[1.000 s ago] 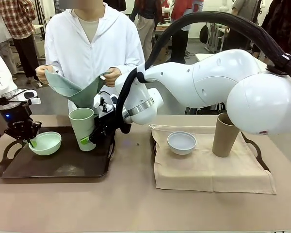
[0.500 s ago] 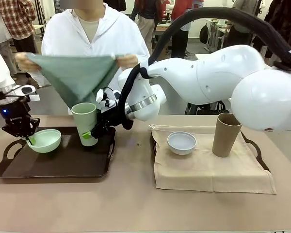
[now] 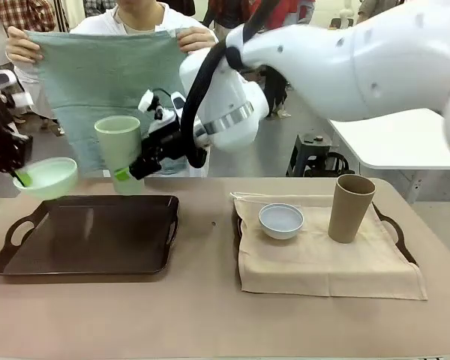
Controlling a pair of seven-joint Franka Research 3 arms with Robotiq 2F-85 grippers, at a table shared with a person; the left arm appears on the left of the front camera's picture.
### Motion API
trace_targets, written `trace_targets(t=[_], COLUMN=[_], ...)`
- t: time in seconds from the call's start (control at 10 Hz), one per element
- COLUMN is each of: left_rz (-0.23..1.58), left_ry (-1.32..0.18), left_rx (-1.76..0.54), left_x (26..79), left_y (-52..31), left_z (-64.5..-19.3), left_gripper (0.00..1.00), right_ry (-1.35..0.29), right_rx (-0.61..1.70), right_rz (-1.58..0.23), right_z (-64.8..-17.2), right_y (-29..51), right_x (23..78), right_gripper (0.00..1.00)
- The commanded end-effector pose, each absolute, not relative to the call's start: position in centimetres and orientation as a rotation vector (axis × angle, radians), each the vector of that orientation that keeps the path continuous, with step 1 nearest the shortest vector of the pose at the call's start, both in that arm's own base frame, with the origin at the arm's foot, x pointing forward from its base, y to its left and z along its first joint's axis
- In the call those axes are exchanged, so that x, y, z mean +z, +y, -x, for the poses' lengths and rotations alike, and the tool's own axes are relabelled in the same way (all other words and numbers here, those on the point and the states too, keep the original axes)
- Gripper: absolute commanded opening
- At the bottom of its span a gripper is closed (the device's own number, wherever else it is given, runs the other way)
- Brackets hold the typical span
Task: Set up a tray with a mat and arrange the tableware.
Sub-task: Pick up the Picnic Bowl and Reusable plastic cup from the Handle tray in front of the human's position and hold them in the air, then place the Picnic Bowl and Reusable plastic cup back onto the Handle tray in front of the human's position.
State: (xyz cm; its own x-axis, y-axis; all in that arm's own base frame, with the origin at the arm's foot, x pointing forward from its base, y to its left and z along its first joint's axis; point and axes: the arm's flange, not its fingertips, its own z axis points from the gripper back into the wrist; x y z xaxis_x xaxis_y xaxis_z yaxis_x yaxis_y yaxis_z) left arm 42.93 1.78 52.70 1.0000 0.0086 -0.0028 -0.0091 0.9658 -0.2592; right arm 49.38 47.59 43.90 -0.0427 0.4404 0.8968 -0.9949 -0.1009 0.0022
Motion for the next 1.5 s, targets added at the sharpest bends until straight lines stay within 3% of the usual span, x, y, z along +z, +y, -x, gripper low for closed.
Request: trace_targets(t=[0.0,0.4,1.4], left_rz=[0.205,0.185,0.204], left_ry=[-0.031,-0.057,-0.068], left_rx=[0.037,0.058,0.030], left_x=[55.7,59.8,59.2], left_y=[2.0,1.8,2.0], left_z=[-40.9,-38.5,-38.7], left_gripper=[0.00,0.00,0.00], right_ry=[-0.842,-0.846,-0.866], right_rx=[1.468,1.494,1.513], right_rz=[-0.866,-0.818,-0.855], right_z=[-46.4,-44.1,-44.4], right_y=[47.1,48.0,48.4], right_x=[47.4,50.6,51.4], right_gripper=[0.00,0.00,0.00])
